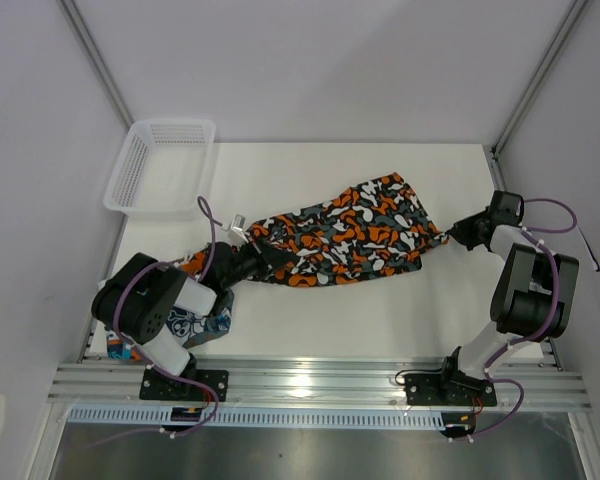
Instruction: Fold and stack the shorts
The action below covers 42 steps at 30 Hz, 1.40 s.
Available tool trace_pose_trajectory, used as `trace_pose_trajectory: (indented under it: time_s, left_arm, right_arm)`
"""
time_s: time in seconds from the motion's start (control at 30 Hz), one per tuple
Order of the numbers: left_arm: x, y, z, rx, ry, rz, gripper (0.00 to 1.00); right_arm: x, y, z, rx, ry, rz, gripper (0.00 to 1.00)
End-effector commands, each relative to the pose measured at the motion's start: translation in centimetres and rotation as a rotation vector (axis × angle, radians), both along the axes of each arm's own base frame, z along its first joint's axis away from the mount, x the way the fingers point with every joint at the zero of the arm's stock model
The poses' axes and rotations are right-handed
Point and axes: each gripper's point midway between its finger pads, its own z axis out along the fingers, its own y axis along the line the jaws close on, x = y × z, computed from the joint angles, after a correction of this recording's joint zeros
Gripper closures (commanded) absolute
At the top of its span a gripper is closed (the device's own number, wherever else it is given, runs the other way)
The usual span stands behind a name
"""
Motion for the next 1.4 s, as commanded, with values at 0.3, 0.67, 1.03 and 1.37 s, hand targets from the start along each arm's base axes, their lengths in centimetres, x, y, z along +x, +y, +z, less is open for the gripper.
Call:
trace_pose_trajectory:
  time_s: [0.3,0.67,1.03,1.37]
  left_arm:
    - [0.9,3.0,7.2,0.26,-0.023,0.071,1.0]
    - [0.0,6.2,22.0,0.421,-0.101,0.065,1.0]
    - [-3.8,6.9,37.1,0.236,-0.265,0.026,1.0]
    - [-14.4,8.5,45.5,0.022,-0.482,0.044,1.0]
  right_arm:
    - [-1.2,-1.4,8.6,-0.163,-0.1,0.042,1.0]
    - [-2.6,1.0,21.7,-0.136,-0.484,0.193,1.0]
    - [-8.2,2.9,40.6,-0.152,-0.841,0.274,1.0]
    - [-20.1,7.4,52.3,-0.412,-1.107,0.245,1.0]
